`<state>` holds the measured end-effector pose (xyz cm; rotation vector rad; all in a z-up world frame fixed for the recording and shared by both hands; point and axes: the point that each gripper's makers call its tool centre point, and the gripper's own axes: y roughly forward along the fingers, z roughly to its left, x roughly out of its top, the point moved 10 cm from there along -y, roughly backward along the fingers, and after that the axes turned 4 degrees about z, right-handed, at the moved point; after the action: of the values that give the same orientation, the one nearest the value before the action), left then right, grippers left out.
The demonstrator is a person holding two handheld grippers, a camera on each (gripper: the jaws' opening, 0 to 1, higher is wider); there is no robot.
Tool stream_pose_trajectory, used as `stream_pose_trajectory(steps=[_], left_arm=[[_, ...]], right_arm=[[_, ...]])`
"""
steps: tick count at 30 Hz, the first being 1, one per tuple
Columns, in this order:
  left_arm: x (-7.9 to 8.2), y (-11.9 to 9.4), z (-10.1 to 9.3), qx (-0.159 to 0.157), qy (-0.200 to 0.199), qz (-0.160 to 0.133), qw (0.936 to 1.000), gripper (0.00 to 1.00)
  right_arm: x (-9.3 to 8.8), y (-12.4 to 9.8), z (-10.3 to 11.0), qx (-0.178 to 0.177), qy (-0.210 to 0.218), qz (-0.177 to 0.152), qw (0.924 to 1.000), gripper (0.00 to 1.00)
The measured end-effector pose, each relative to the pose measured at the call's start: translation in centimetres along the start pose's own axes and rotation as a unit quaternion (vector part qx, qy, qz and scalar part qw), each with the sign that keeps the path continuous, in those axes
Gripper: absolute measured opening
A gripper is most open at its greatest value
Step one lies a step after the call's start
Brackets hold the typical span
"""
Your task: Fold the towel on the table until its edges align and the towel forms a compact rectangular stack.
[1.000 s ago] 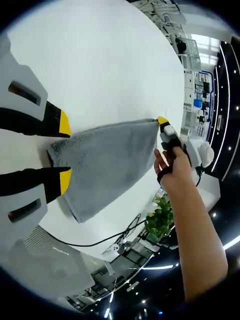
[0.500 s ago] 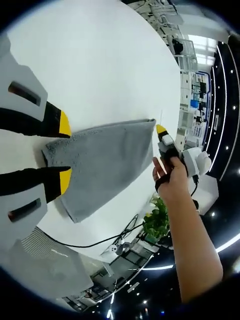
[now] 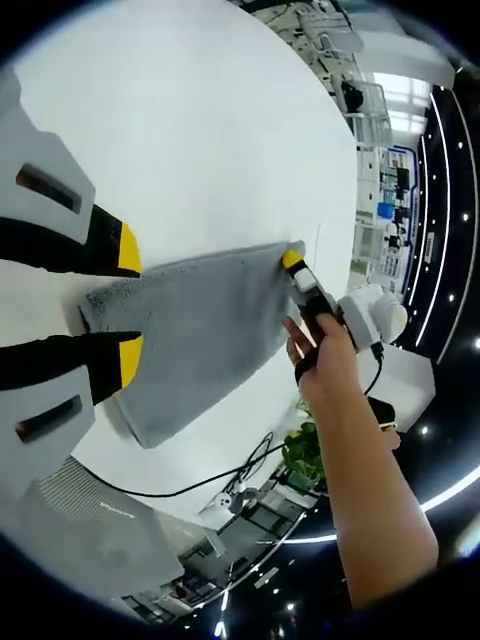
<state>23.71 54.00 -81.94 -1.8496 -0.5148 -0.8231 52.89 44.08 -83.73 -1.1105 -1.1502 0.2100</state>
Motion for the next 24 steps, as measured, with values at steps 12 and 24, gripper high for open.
stream_pose_trajectory(steps=[12,24], left_arm=[[-0.2,-0.3,0.1,0.003,0.009,0.004,0.9999,0.22],[0.4,-1.0,-0.3,0.004,0.015,-0.007,0.9999,0.22]], right_arm=[[0.0,-1.4,0.4,0.035,0.006,-0.028,0.9990,0.10],[-1.3,-2.6,2.5,0.079,-0.041,-0.006,0.9960,0.12]])
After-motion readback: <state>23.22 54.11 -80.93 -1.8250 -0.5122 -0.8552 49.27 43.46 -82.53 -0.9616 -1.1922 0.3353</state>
